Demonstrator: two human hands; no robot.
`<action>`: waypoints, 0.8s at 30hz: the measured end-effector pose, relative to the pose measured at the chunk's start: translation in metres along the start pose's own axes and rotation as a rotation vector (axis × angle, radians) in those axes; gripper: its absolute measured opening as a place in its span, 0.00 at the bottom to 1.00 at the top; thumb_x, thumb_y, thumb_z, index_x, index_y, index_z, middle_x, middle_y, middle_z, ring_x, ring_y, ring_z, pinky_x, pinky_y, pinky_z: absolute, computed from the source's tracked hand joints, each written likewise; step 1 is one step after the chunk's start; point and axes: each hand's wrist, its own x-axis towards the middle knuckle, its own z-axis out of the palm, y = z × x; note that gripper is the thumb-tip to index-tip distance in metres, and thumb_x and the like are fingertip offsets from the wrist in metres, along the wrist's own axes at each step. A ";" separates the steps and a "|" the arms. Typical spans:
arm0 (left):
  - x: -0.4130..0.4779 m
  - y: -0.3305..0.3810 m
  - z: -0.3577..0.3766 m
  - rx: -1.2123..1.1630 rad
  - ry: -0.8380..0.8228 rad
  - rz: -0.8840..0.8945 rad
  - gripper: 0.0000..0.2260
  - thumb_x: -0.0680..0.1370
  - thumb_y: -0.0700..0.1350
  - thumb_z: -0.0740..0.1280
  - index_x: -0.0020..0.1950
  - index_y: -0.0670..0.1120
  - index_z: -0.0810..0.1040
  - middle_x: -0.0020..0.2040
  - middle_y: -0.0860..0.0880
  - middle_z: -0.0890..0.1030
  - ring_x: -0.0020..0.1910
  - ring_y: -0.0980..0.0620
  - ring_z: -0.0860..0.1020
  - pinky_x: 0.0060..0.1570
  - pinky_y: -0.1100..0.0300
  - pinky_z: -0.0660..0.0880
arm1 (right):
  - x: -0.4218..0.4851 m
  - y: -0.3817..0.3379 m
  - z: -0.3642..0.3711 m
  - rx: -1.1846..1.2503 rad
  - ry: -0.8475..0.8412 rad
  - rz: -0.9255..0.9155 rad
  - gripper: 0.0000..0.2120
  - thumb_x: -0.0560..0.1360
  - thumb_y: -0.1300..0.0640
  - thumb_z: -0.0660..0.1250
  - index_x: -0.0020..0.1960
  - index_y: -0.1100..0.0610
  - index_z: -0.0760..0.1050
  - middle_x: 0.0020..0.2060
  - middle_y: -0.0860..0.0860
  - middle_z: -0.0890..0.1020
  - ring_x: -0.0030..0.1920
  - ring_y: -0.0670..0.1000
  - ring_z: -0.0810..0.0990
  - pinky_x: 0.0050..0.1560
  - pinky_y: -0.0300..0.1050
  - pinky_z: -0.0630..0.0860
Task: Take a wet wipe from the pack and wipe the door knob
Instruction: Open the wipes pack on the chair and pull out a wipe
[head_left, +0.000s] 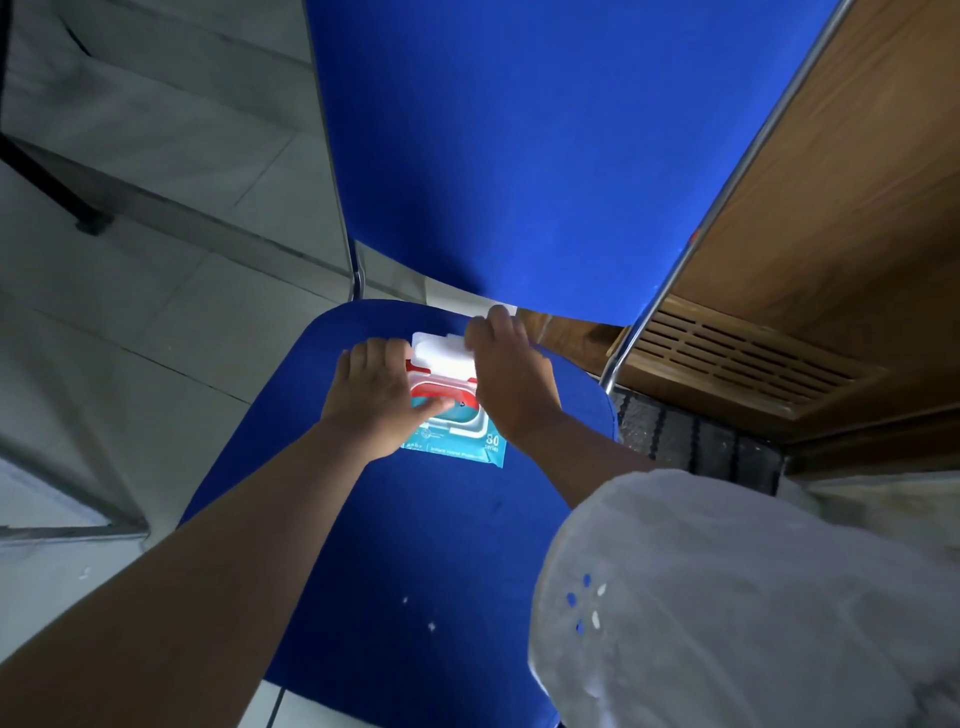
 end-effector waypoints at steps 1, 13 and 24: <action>0.000 0.002 0.001 0.047 0.020 0.003 0.33 0.70 0.64 0.64 0.64 0.40 0.63 0.63 0.40 0.69 0.62 0.42 0.67 0.63 0.51 0.64 | -0.002 0.002 0.002 -0.035 -0.028 -0.055 0.17 0.72 0.67 0.65 0.59 0.58 0.69 0.57 0.55 0.71 0.55 0.55 0.72 0.45 0.47 0.75; 0.005 0.035 0.008 0.110 -0.030 0.020 0.28 0.71 0.61 0.66 0.59 0.42 0.69 0.60 0.40 0.72 0.58 0.43 0.70 0.55 0.52 0.69 | -0.020 0.014 0.019 0.085 -0.349 -0.015 0.21 0.78 0.56 0.59 0.70 0.54 0.63 0.70 0.52 0.67 0.68 0.55 0.65 0.66 0.57 0.63; 0.002 0.027 -0.003 -0.141 0.127 -0.077 0.10 0.78 0.47 0.59 0.54 0.43 0.73 0.50 0.43 0.78 0.44 0.47 0.77 0.32 0.57 0.70 | -0.026 0.013 0.017 0.046 -0.299 -0.046 0.23 0.78 0.55 0.59 0.71 0.56 0.57 0.66 0.57 0.73 0.65 0.59 0.70 0.64 0.60 0.65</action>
